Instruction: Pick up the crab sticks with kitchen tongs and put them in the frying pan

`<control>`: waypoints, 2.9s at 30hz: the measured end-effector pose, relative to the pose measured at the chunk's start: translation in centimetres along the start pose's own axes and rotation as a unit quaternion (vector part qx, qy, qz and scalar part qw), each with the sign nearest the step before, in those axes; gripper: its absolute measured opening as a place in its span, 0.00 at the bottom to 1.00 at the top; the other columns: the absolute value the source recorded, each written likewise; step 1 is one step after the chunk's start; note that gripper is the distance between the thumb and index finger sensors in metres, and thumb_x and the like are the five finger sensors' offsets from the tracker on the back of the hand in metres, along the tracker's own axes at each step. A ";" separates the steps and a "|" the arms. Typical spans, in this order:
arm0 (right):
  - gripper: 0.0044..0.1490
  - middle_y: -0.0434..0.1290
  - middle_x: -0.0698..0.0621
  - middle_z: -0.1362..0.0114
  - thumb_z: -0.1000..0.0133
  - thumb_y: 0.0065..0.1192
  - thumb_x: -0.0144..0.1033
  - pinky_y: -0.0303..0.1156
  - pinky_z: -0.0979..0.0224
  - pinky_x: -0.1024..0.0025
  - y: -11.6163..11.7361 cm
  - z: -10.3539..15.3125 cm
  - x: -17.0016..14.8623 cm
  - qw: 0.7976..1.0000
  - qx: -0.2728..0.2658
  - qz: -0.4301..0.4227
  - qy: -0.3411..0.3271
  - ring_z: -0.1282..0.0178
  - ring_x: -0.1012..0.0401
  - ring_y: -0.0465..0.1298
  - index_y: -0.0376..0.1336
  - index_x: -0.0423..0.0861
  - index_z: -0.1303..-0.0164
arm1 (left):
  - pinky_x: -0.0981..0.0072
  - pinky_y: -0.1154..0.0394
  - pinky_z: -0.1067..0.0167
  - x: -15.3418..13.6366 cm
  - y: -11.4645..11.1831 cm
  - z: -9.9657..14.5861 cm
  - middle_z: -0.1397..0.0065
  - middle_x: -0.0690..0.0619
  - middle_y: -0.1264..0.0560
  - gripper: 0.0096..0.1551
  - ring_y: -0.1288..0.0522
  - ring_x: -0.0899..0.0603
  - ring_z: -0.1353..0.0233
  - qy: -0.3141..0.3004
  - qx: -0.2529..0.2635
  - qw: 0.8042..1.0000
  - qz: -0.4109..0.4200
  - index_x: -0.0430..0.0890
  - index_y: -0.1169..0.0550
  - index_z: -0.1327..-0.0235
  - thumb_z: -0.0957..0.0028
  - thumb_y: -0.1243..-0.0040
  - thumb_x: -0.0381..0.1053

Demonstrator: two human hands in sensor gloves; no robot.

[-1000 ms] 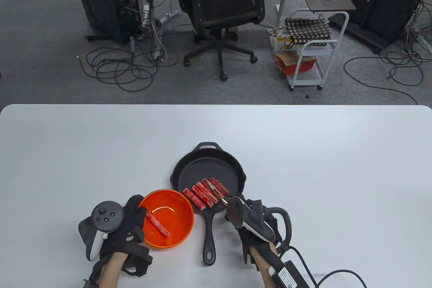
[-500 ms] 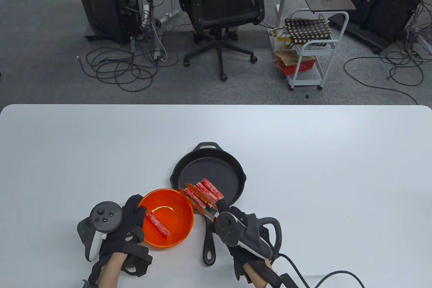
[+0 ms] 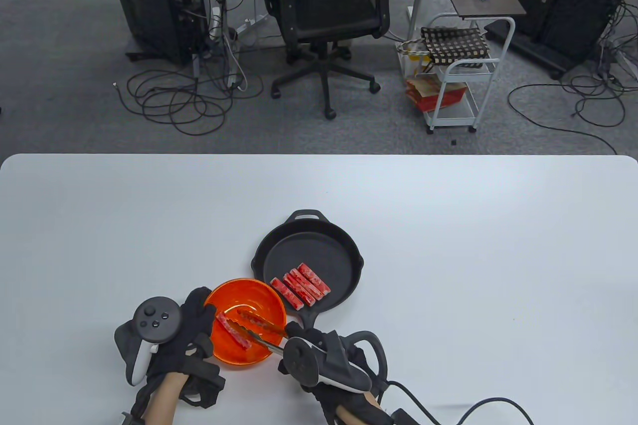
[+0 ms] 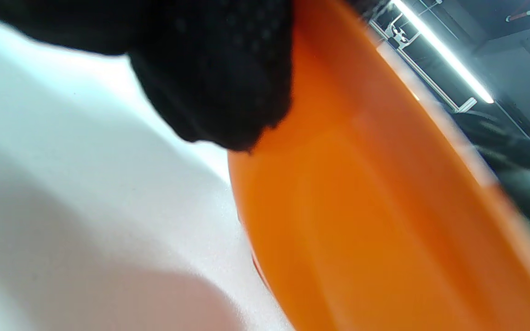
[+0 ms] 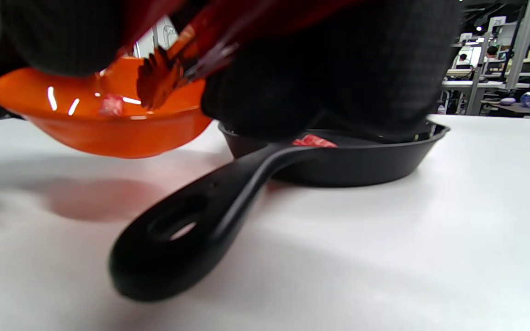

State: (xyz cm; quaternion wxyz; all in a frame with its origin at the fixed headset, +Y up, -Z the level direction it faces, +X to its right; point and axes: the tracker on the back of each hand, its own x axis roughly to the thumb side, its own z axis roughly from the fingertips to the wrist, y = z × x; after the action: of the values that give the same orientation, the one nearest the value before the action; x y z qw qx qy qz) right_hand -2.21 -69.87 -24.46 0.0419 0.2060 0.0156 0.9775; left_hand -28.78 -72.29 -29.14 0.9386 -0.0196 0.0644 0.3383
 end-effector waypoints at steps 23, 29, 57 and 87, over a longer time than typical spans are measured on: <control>0.41 0.81 0.46 0.40 0.45 0.61 0.55 0.84 0.59 0.62 0.6 -0.2 1.0 1.000 0.009 0.028 -0.010 0.61 0.58 0.86 0.63 0.50 0.23 | 0.68 0.15 0.85 0.1 -0.2 0.0 0.35 0.44 0.17 0.29 0.14 0.49 0.80 -0.006 0.001 1.000 -0.006 0.47 0.28 0.25 0.40 0.41 0.51; 0.40 0.81 0.46 0.41 0.45 0.62 0.55 0.84 0.59 0.62 0.6 -0.2 0.9 1.000 0.011 0.023 -0.010 0.61 0.58 0.86 0.63 0.50 0.23 | 0.68 0.15 0.85 0.1 -0.3 0.0 0.35 0.44 0.17 0.29 0.14 0.49 0.80 -0.005 -0.001 1.000 -0.006 0.47 0.28 0.25 0.40 0.41 0.51; 0.40 0.81 0.46 0.41 0.45 0.62 0.55 0.84 0.60 0.62 -1.4 -0.7 -8.0 0.988 -0.064 -0.035 0.137 0.62 0.58 0.86 0.63 0.50 0.23 | 0.68 0.15 0.85 0.1 -0.3 0.0 0.35 0.44 0.17 0.29 0.14 0.49 0.80 0.001 -0.011 1.000 -0.002 0.46 0.28 0.25 0.39 0.41 0.51; 0.41 0.81 0.47 0.40 0.46 0.62 0.56 0.84 0.58 0.61 2.1 -3.0 -11.3 0.976 -0.002 0.069 0.208 0.57 0.56 0.85 0.63 0.51 0.23 | 0.68 0.15 0.85 0.0 -0.3 0.0 0.36 0.43 0.17 0.29 0.14 0.49 0.81 0.005 -0.012 1.000 0.001 0.46 0.28 0.25 0.39 0.41 0.51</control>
State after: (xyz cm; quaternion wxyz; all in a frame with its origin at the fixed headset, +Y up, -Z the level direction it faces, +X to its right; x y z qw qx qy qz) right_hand 6.69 -73.00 -31.60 -0.0293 -0.0012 0.0080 0.9995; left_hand -28.57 -72.47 -29.14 0.9377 -0.0325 0.0652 0.3397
